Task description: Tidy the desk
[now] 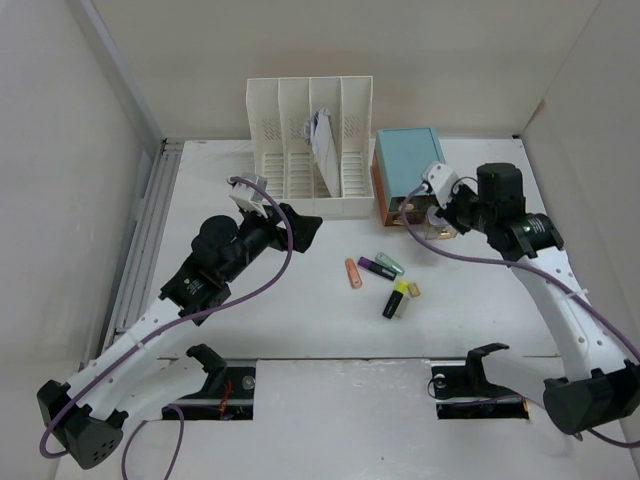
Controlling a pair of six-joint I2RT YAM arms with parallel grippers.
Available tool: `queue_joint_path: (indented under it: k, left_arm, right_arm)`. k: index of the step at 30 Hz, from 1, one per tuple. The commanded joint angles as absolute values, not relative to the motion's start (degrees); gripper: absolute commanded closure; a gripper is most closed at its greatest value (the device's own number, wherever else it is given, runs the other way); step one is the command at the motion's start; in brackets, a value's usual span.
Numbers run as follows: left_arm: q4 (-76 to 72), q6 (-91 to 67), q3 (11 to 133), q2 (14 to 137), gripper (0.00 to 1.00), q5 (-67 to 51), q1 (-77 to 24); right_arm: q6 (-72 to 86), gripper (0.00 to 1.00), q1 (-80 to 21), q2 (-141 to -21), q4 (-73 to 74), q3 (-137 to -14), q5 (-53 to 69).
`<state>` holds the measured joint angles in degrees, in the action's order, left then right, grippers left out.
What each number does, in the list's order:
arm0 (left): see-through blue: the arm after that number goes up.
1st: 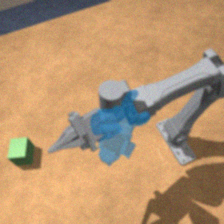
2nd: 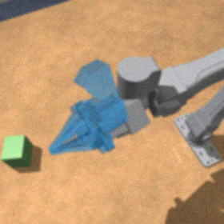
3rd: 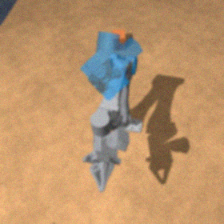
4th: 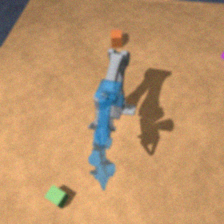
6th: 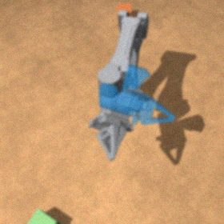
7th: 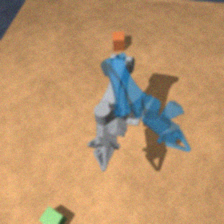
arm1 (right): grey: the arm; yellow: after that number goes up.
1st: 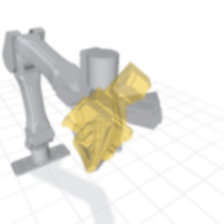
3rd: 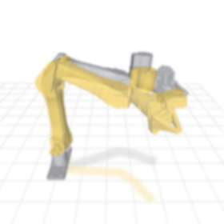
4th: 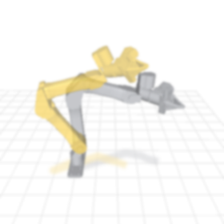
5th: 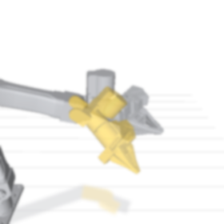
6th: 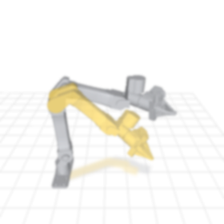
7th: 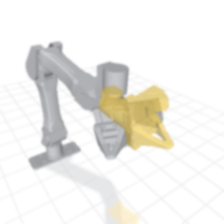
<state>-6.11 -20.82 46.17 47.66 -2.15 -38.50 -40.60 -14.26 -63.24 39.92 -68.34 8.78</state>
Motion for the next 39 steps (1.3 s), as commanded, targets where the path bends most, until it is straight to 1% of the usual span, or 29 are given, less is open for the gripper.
queue_joint_path:
  k: [1, 3, 7, 11, 17, 22, 28, 35, 39]
  left_arm:
    - [-8.09, -20.04, 45.88, 46.32, 0.1, -2.81, -38.23]
    - [-8.09, -20.04, 45.88, 46.32, 0.1, -2.81, -38.23]
    - [-8.09, -20.04, 45.88, 45.79, 0.1, -2.81, -38.23]
    - [-8.09, -20.04, 45.88, 45.79, 0.1, -2.81, -38.23]
    - [-8.09, -20.04, 45.88, 45.79, 0.1, -2.81, -38.23]
    - [-8.09, -20.04, 45.88, 45.79, 0.1, -2.81, -38.23]
    - [-8.61, -20.57, 45.88, 47.1, 0.09, -3.86, -38.23]
    - [-10.81, -25.48, 45.88, 48.96, 0.07, -7.73, -38.23]
    - [-11.95, -30.22, 45.88, 50.19, 0.06, -10.37, -38.23]
  right_arm:
    - [-55.44, 1.0, -14.15, -62.84, 51.91, -68.03, 14.85]
    - [-59.14, 1.0, -14.15, -64.76, 53.78, -66.63, 14.24]
    - [-59.77, 1.0, -14.15, -69.33, 53.88, -65.92, 13.01]
    - [-55.91, 1.0, -14.15, -74.52, 47.84, -65.92, 11.69]
    - [-49.4, 1.0, -14.15, -81.9, 40.96, -66.97, 6.16]
    - [-45.88, 1.0, -14.15, -82.62, 33.77, -66.97, 0.45]
    - [-44.65, 1.0, -14.15, -83.14, 26.03, -64.17, -6.14]
    - [-45.79, 1.0, -14.15, -84.73, 20.74, -63.63, -7.9]
    - [-46.41, 1.0, -14.15, -84.2, 13.83, -61.44, -8.95]
